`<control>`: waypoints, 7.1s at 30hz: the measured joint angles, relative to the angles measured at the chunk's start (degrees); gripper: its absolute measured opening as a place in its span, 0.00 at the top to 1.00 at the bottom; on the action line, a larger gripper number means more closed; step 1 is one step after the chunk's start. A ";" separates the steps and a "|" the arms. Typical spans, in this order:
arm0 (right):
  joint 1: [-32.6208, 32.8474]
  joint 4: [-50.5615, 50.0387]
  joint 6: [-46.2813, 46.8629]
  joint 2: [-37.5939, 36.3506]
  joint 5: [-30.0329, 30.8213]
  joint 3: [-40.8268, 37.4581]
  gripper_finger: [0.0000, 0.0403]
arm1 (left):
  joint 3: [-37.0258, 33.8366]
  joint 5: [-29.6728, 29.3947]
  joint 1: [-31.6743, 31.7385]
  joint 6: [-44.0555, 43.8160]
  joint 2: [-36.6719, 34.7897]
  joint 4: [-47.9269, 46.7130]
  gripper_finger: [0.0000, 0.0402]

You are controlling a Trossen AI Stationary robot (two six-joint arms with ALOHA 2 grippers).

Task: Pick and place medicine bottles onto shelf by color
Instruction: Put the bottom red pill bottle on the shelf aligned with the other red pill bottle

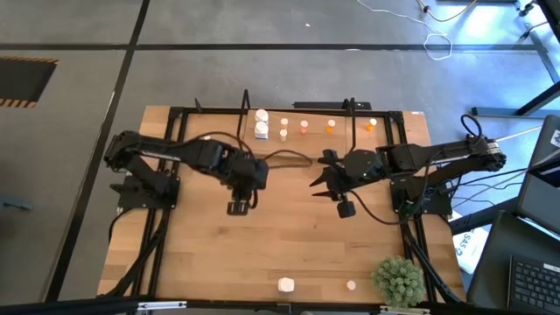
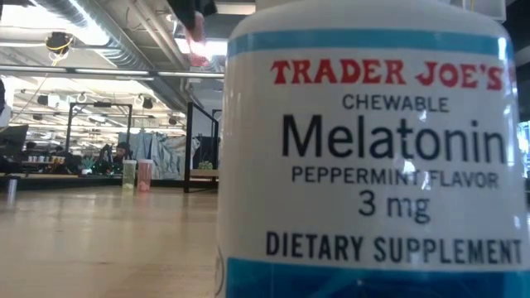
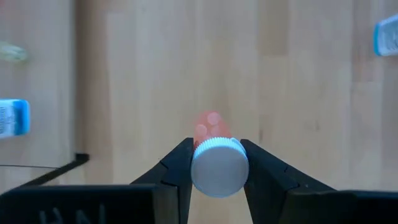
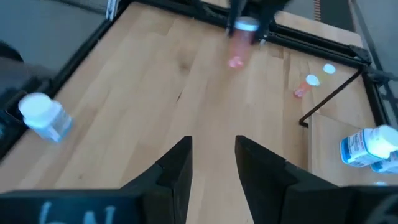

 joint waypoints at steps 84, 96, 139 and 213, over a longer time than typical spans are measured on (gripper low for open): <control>-2.05 -12.68 4.99 -1.56 10.97 0.00 0.44 | -0.02 4.85 17.71 22.29 7.06 27.11 0.74; -4.01 -4.09 1.72 7.73 17.94 -0.01 0.44 | -0.02 3.15 12.15 20.70 7.06 26.63 0.74; -5.70 9.58 7.42 15.38 17.90 0.00 0.44 | -0.04 0.80 9.23 17.71 7.06 27.14 0.74; -5.70 11.40 6.19 15.36 18.00 0.00 0.66 | -0.11 -1.62 9.05 19.44 7.04 28.13 0.72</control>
